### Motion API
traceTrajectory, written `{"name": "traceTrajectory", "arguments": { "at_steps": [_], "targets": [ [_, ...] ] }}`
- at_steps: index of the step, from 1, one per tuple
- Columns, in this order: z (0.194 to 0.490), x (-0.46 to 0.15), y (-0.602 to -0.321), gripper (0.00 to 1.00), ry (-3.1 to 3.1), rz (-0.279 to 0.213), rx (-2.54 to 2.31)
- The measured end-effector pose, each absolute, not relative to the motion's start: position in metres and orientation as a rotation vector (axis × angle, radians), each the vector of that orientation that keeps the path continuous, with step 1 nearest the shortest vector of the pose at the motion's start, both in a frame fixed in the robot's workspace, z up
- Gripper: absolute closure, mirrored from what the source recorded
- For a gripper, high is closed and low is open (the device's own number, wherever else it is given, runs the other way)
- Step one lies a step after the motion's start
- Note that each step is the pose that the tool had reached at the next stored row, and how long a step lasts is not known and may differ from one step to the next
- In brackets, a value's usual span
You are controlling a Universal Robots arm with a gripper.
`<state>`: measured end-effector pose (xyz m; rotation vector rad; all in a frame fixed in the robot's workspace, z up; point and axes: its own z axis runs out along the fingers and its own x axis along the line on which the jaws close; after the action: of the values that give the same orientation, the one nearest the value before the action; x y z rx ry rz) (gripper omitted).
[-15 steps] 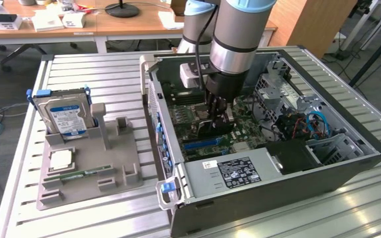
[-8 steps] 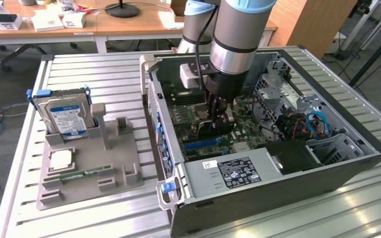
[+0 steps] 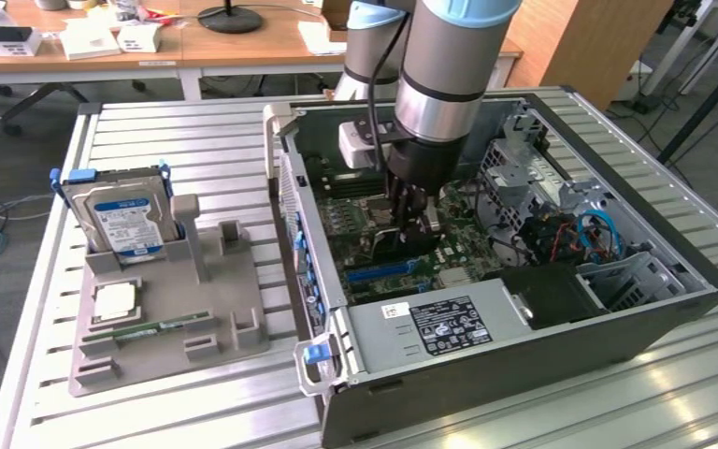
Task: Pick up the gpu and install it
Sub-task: 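Insert the gpu into the slot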
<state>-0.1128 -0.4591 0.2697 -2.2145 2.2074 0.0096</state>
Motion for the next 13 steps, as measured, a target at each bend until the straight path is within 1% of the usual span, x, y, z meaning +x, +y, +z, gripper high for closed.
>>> {"name": "traceTrajectory", "arguments": {
  "at_steps": [13],
  "targets": [
    [0.2658, -0.1128, -0.4591, 0.74, 2.207, 0.01, -2.214]
  ]
}}
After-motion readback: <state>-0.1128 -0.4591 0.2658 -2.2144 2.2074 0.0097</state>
